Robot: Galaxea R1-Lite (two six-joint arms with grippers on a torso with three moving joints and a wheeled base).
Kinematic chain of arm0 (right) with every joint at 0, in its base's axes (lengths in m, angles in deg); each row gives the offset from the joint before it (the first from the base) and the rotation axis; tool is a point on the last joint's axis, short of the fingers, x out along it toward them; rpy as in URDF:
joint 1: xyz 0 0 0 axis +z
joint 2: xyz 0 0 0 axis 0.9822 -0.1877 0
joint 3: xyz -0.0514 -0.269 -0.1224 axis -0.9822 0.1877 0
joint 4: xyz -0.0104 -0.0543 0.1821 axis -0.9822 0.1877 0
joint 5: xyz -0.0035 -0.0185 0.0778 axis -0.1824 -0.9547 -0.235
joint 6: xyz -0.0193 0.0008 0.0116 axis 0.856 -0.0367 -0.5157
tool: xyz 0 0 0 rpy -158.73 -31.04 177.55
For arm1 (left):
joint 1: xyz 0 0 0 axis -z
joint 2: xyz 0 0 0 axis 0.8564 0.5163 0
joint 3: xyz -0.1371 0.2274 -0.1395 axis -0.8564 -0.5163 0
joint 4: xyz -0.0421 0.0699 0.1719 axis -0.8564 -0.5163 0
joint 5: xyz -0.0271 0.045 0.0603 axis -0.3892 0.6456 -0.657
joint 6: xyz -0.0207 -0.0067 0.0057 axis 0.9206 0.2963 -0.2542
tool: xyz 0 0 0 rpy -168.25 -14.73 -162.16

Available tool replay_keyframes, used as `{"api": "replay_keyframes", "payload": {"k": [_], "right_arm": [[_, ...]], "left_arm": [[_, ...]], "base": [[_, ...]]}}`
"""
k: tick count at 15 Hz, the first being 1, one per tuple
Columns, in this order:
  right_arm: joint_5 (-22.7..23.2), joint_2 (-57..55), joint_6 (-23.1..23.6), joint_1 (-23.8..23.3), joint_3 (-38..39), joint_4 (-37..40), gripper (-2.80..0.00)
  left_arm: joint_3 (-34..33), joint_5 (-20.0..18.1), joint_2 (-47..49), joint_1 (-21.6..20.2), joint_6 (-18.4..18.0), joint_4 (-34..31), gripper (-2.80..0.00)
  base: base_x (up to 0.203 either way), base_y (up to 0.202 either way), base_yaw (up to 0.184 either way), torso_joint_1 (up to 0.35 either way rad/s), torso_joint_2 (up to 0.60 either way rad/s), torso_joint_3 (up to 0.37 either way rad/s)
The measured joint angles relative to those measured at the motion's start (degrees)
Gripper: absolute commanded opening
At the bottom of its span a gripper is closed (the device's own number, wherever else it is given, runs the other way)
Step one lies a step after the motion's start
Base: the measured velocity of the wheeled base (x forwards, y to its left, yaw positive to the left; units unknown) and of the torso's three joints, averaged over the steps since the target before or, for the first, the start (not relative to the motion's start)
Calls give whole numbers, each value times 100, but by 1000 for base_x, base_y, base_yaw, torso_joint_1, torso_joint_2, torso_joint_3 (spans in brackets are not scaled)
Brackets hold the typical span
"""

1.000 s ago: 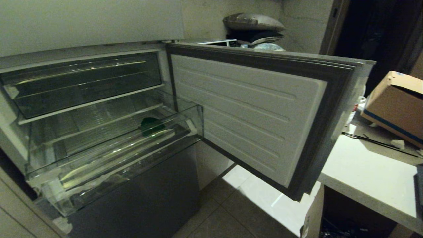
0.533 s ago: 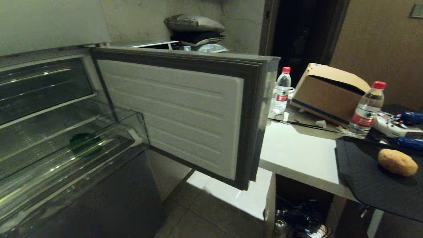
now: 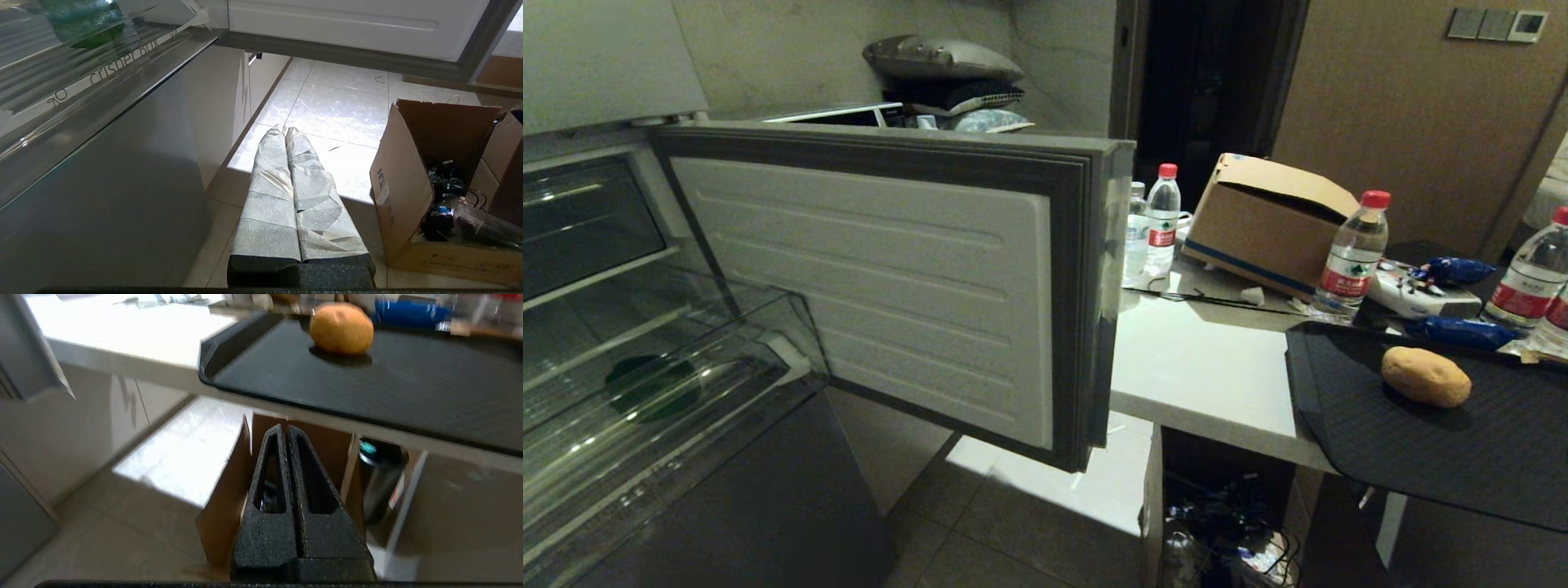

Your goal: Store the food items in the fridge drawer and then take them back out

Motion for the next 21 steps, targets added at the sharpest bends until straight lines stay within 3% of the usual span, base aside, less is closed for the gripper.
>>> {"api": "replay_keyframes", "payload": {"k": [7,8,13,16,21], "right_arm": [[51,-1965,-179,41,-560,-706,-280],[55,-2408,-234,45,-717,-854,0],[230,-4454,-478,49,-1333,-1875,0],[255,-5439,-670,-40,-1883,-2032,0],[230,-6961,-736,-831,-2672,-2304,0]], "left_arm": [[0,-1,0,2,0,0,-280],[0,0,0,2,0,0,-280],[2,-1,0,2,0,0,-280],[2,-1,0,2,0,0,-280],[0,-1,0,2,0,-1,-280]], "base": [[0,0,0,0,0,0],[0,0,0,0,0,0],[0,0,0,0,0,0],[0,0,0,0,0,0],[0,0,0,0,0,0]]}}
